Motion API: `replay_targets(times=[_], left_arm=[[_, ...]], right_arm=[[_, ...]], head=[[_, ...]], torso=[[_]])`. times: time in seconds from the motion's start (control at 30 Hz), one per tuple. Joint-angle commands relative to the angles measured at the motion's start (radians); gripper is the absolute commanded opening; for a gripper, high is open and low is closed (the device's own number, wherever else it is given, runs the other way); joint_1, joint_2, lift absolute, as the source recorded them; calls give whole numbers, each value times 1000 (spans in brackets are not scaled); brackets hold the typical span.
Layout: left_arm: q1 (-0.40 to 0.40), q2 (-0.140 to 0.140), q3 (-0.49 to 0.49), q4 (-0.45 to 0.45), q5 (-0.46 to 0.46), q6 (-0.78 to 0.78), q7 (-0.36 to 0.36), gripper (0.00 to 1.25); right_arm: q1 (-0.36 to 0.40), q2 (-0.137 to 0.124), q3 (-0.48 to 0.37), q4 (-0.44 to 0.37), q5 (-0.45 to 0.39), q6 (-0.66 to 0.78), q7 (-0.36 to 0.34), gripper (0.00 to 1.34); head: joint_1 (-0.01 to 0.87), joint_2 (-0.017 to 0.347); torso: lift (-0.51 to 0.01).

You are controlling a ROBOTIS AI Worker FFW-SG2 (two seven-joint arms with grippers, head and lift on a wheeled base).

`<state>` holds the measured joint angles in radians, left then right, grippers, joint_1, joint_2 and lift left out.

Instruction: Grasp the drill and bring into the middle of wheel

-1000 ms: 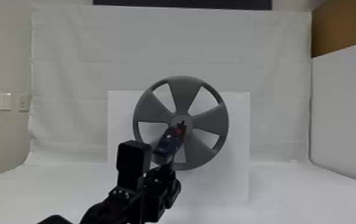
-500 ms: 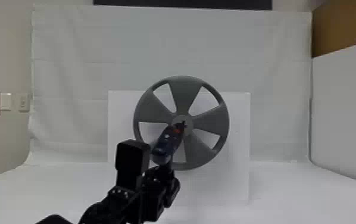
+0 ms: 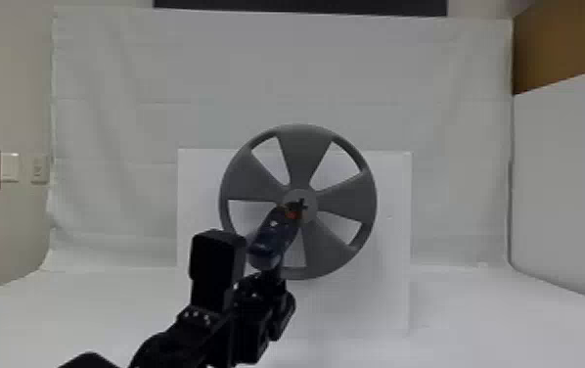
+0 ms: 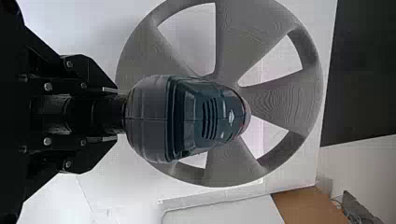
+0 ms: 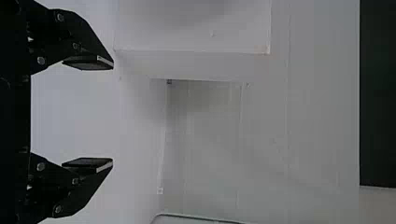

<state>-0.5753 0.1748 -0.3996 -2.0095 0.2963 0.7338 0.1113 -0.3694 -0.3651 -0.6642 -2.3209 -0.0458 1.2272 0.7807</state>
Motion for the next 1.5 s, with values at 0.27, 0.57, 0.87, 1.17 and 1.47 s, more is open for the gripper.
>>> replay_targets(times=[0.27,0.57,0.87,1.17,1.47], left_arm=[[0,0,2,0,-2,-2,-2,40],[2,0,5,0,-3,-2,-19,40],[23,0,21,-35,-3,-2,-48,40],[72,9,58,-130,26,-1,-76,40],[137,11,133,-199,10,6,-74,40]], right_arm=[[0,0,-2,0,1,3,0,819],[0,0,-8,0,1,5,0,819],[3,-1,-11,0,1,6,0,819],[6,-1,-17,0,0,6,0,819],[6,0,-17,0,-2,6,0,819]], head=[[0,0],[0,0],[0,0],[0,0],[0,0]], torso=[[-406],[-406],[-406],[-406],[-406]])
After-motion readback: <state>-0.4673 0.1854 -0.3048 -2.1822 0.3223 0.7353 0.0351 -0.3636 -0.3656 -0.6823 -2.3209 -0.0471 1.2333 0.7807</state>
